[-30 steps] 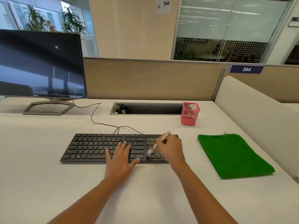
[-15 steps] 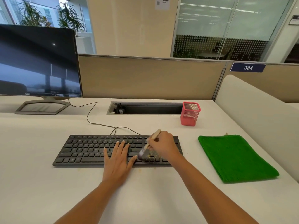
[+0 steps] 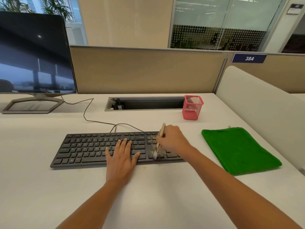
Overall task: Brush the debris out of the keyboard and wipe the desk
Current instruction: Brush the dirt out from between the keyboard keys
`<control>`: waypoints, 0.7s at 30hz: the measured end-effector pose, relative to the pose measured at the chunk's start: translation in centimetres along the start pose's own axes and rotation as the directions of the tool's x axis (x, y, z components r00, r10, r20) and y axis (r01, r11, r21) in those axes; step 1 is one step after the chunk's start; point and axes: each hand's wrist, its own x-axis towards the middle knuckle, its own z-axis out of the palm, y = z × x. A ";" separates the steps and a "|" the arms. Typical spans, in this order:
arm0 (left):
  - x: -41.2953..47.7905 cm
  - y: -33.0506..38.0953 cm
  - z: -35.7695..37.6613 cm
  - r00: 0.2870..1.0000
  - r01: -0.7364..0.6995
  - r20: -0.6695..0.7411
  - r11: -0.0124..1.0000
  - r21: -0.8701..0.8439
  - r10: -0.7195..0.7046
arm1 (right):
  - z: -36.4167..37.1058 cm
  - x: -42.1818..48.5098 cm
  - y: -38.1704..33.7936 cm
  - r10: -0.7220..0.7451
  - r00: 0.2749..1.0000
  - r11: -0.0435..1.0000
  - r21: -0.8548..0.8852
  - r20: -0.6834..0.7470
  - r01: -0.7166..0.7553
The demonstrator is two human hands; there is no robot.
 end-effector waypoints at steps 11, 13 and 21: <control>0.1 -0.2 0.1 1.000 -0.013 0.005 1.000 0.012 0.013 | 0.7 4.8 -1.4 0.012 0.999 0.996 0.092 -0.049 -0.007; 0.1 -0.2 0.2 1.000 -0.018 0.000 1.000 0.002 0.018 | 0.1 5.1 -1.2 0.031 0.998 0.997 -0.074 -0.055 -0.035; 0.1 -0.2 0.0 1.000 -0.017 0.008 1.000 0.005 0.017 | -1.3 6.7 -2.2 0.007 0.994 0.998 -0.060 -0.107 -0.013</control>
